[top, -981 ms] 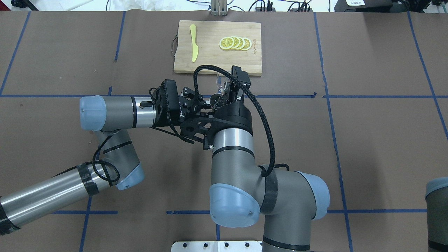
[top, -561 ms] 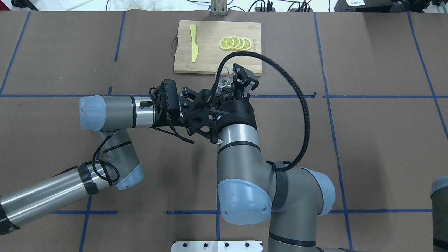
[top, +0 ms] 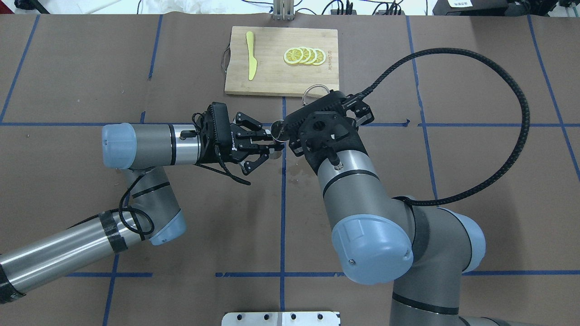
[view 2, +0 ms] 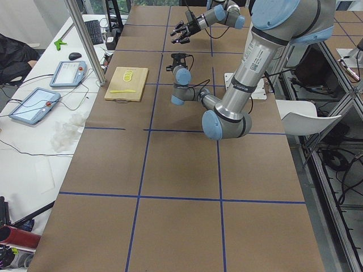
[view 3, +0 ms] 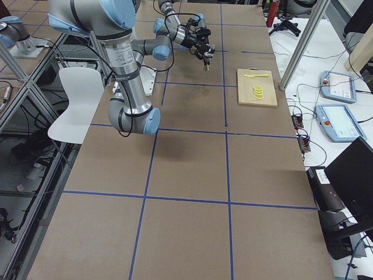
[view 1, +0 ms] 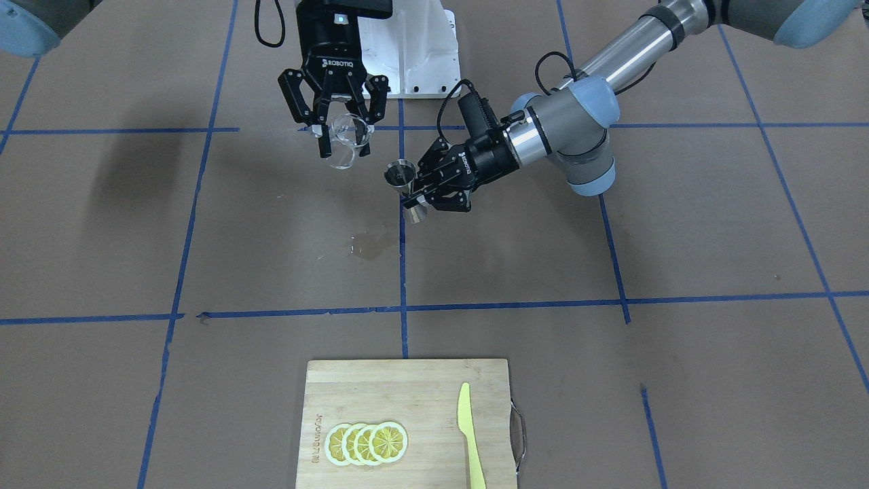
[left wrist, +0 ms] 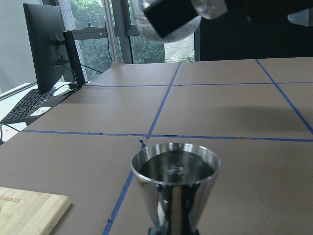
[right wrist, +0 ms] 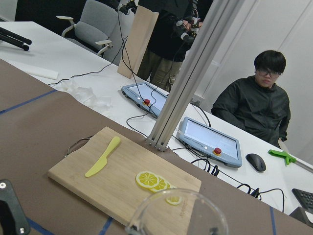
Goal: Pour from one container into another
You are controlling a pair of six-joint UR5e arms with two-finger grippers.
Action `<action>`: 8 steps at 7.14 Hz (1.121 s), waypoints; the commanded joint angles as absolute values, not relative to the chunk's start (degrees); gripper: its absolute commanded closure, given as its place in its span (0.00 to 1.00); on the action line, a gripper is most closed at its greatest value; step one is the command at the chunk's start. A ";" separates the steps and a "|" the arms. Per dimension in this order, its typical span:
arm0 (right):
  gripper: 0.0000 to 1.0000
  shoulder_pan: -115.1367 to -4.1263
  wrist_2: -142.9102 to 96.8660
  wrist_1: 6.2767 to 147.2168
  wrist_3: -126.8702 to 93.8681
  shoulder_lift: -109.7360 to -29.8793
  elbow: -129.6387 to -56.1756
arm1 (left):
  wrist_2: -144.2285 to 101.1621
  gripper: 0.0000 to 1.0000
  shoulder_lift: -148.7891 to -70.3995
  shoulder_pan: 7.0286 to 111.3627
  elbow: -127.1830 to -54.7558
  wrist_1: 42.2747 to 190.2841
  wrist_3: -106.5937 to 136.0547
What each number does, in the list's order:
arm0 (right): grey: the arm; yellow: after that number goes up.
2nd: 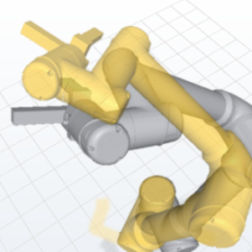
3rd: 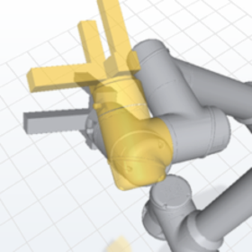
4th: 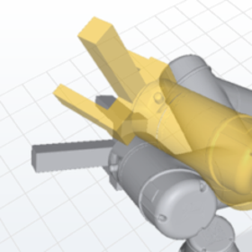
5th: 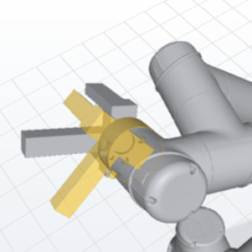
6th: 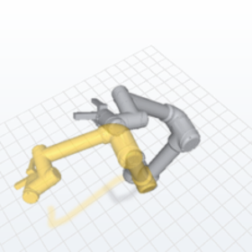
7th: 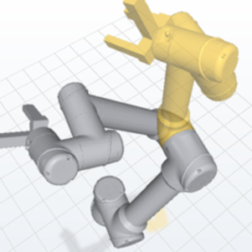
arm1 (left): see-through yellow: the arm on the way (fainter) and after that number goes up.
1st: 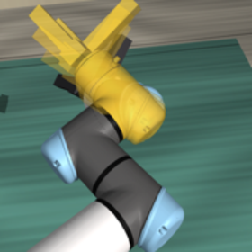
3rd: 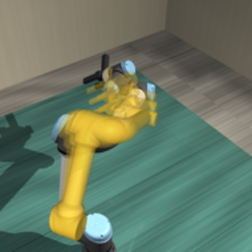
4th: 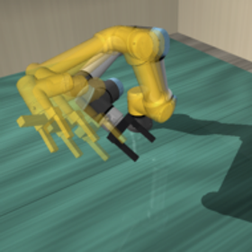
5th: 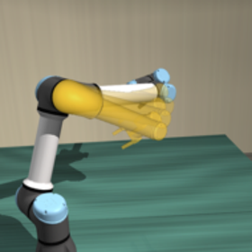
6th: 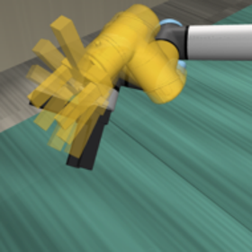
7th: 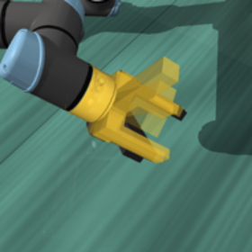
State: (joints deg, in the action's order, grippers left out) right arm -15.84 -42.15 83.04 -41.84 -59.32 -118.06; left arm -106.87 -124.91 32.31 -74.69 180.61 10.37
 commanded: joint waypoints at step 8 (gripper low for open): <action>1.00 -16.35 -39.38 49.25 -62.48 -87.87 -111.73 | -106.87 1.00 -124.80 32.34 -74.71 180.62 10.28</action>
State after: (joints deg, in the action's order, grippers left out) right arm -16.31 -39.49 54.20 -61.70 -85.12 -114.76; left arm -106.88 -124.81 32.35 -74.71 180.62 10.29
